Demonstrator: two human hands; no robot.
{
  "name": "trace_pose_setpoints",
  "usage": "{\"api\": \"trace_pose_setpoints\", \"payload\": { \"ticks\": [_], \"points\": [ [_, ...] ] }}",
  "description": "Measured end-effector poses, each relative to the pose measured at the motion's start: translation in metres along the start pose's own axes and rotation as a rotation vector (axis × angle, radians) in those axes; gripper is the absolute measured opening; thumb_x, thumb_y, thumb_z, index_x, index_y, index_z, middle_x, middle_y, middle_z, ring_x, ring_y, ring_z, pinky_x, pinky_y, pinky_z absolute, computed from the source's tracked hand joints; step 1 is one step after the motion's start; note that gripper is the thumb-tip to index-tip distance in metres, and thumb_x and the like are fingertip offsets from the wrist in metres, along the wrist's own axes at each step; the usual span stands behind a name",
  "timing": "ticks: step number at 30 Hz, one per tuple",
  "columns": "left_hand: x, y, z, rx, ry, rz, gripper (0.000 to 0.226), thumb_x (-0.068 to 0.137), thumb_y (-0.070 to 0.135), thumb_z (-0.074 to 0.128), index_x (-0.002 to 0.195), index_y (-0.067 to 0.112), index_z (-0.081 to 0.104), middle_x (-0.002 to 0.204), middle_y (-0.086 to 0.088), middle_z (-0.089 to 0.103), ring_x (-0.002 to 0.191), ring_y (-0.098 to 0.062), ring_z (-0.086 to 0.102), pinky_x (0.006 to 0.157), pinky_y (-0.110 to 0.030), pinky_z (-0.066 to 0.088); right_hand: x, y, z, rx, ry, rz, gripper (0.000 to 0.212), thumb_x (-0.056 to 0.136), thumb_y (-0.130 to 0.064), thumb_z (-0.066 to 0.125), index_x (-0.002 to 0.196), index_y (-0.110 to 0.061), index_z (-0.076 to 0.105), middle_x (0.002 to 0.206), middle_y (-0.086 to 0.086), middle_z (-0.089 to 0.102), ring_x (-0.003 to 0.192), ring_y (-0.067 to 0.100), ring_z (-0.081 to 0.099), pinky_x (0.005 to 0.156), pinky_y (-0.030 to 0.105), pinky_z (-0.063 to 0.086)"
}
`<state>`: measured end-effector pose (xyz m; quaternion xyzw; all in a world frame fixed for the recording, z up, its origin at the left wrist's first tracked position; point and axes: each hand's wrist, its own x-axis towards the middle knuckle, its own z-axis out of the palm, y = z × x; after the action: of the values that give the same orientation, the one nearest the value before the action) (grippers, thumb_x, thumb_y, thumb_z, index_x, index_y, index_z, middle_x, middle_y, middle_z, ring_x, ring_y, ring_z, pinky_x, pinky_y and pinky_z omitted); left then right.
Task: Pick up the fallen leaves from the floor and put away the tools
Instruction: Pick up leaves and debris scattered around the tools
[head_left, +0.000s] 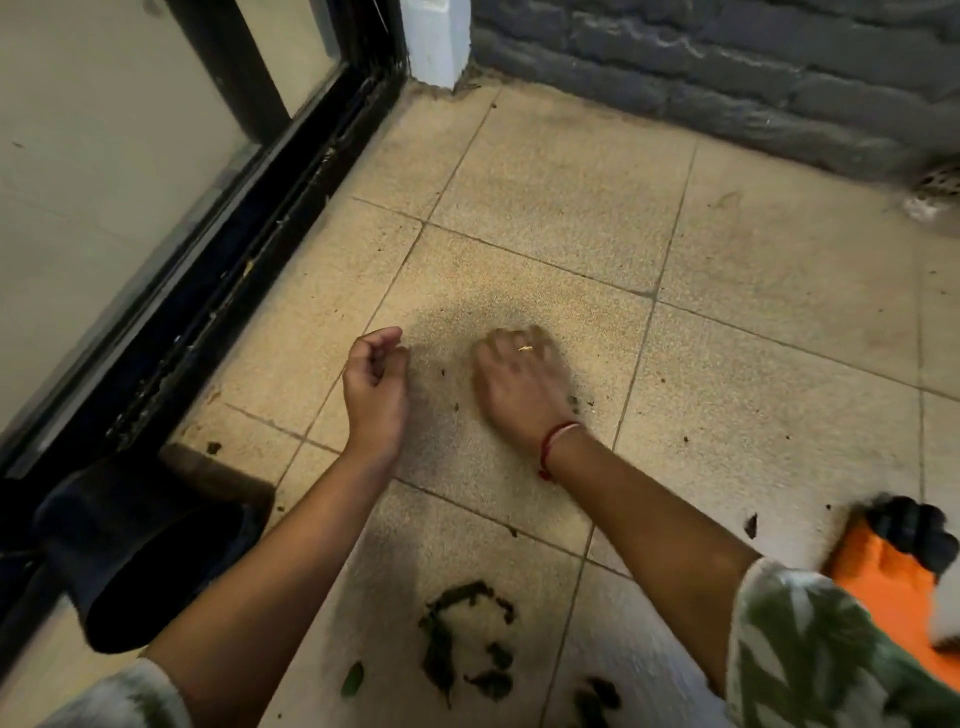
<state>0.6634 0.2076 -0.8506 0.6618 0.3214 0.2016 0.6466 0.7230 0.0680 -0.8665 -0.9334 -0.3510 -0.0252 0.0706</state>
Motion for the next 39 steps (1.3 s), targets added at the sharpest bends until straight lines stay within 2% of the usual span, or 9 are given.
{"api": "trace_pose_setpoints", "payload": {
  "ticks": [5,12,16,21,26,29,33,37,39],
  "points": [
    [-0.01,0.008,0.013,-0.037,-0.019,0.005,0.019,0.094,-0.001,0.051,0.109,0.007,0.058,0.102,0.005,0.059,0.094,0.002,0.055,0.081,-0.006,0.043,-0.061,0.062,-0.015,0.065,0.037,0.033,0.014,0.094,-0.017,0.051,0.103,-0.007,0.057,0.098,0.009,0.055,0.084,0.025,0.053,0.072,0.041,0.05],
    [-0.03,0.015,0.04,-0.137,-0.073,-0.089,0.017,0.094,-0.001,0.049,0.104,0.01,0.057,0.095,0.009,0.059,0.079,0.015,0.055,0.072,-0.003,0.042,-0.13,0.086,-0.027,-0.051,-0.17,-0.168,0.053,0.085,-0.001,0.06,0.136,-0.002,0.045,0.135,0.019,0.048,0.122,0.034,0.048,0.098,0.039,0.047],
    [-0.047,0.017,0.051,-0.18,-0.12,-0.226,0.017,0.095,0.004,0.05,0.095,0.018,0.06,0.097,0.01,0.06,0.09,0.003,0.056,0.079,-0.01,0.044,-0.138,0.088,-0.034,-0.074,-0.153,-0.19,0.056,0.068,0.002,0.078,0.121,0.002,0.06,0.119,0.02,0.061,0.1,0.032,0.064,0.074,0.033,0.057],
    [-0.068,0.023,0.058,-0.262,-0.233,-0.417,0.018,0.095,0.006,0.052,0.091,0.019,0.063,0.1,0.0,0.062,0.096,-0.011,0.058,0.079,-0.018,0.048,-0.12,0.08,-0.041,-0.034,-0.158,-0.153,0.016,0.073,0.0,0.075,0.086,-0.006,0.068,0.084,0.009,0.064,0.07,0.026,0.062,0.053,0.03,0.053],
    [-0.091,0.03,0.065,-0.368,-0.297,-0.718,0.015,0.096,0.019,0.052,0.1,0.011,0.064,0.092,-0.003,0.062,0.09,-0.016,0.058,0.091,-0.03,0.048,-0.101,0.042,-0.063,0.431,-0.023,0.382,0.018,0.088,-0.004,0.06,0.096,-0.011,0.073,0.093,0.001,0.07,0.078,0.009,0.061,0.07,0.003,0.041],
    [-0.095,0.028,0.061,-0.582,-0.391,-0.976,0.032,0.097,0.034,0.046,0.092,0.008,0.064,0.092,-0.008,0.063,0.089,-0.021,0.058,0.099,-0.037,0.043,-0.097,-0.006,-0.087,0.622,0.168,0.346,0.025,0.081,0.003,0.064,0.096,-0.013,0.075,0.093,0.002,0.073,0.081,0.011,0.065,0.082,0.014,0.048],
    [-0.097,0.027,0.05,-0.824,-0.396,-1.071,0.048,0.099,0.031,0.038,0.075,0.005,0.07,0.082,-0.009,0.069,0.076,-0.022,0.068,0.074,-0.031,0.055,-0.1,-0.047,-0.089,0.383,-0.076,0.283,0.036,0.095,-0.007,0.043,0.128,-0.001,0.055,0.134,0.018,0.053,0.125,0.033,0.048,0.103,0.041,0.037],
    [-0.101,0.03,0.044,-0.825,-0.468,-1.039,0.05,0.097,0.019,0.032,0.062,0.006,0.065,0.062,-0.007,0.062,0.053,-0.017,0.064,0.051,-0.02,0.053,-0.111,-0.047,-0.099,0.466,0.111,0.234,0.036,0.089,-0.008,0.05,0.124,-0.008,0.061,0.134,0.009,0.055,0.123,0.028,0.047,0.103,0.036,0.035],
    [-0.098,0.031,0.042,-0.764,-0.416,-1.016,0.042,0.099,0.021,0.036,0.069,0.007,0.062,0.06,-0.005,0.063,0.052,-0.015,0.063,0.051,-0.019,0.053,-0.127,-0.032,-0.098,0.574,0.195,0.391,0.035,0.094,-0.014,0.052,0.129,-0.015,0.057,0.141,0.001,0.047,0.126,0.015,0.041,0.105,0.021,0.031]
  ]
}}
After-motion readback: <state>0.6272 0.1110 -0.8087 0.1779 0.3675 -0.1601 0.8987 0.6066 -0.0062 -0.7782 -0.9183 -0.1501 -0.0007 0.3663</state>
